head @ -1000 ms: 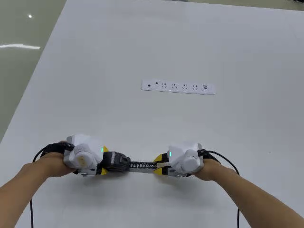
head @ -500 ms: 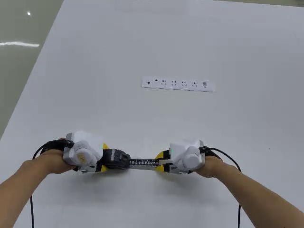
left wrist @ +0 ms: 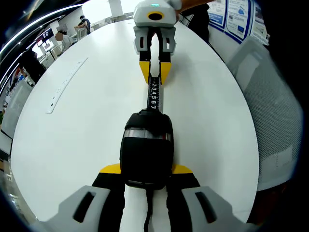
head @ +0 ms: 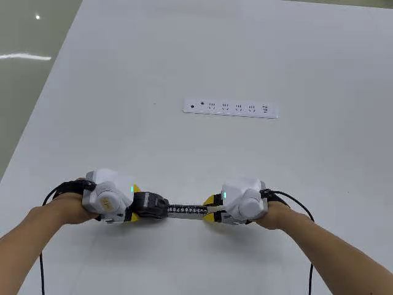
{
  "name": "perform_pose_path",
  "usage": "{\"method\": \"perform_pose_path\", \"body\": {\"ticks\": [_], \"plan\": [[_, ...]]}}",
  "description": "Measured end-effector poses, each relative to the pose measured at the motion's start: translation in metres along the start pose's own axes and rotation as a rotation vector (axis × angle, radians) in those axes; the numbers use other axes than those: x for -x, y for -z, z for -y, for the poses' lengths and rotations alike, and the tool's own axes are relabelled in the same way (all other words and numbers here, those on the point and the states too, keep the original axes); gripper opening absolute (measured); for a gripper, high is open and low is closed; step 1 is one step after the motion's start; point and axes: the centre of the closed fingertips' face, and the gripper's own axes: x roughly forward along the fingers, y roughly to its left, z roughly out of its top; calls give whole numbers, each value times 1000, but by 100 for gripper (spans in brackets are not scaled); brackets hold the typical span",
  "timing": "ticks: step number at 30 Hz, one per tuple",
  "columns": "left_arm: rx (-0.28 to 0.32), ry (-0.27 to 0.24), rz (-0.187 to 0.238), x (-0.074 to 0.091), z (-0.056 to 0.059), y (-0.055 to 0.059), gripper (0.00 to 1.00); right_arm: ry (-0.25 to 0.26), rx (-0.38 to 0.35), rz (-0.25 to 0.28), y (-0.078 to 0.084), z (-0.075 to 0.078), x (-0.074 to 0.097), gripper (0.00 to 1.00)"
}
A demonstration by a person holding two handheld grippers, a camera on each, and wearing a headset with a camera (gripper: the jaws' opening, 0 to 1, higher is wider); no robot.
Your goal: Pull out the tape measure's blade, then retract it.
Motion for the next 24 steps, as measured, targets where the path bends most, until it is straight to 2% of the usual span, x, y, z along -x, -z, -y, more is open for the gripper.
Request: {"method": "perform_pose_path", "body": {"ticks": [24], "plan": [[1,0,2,1,1,-2,28,2,4,-6,4,0,4,13]]}}
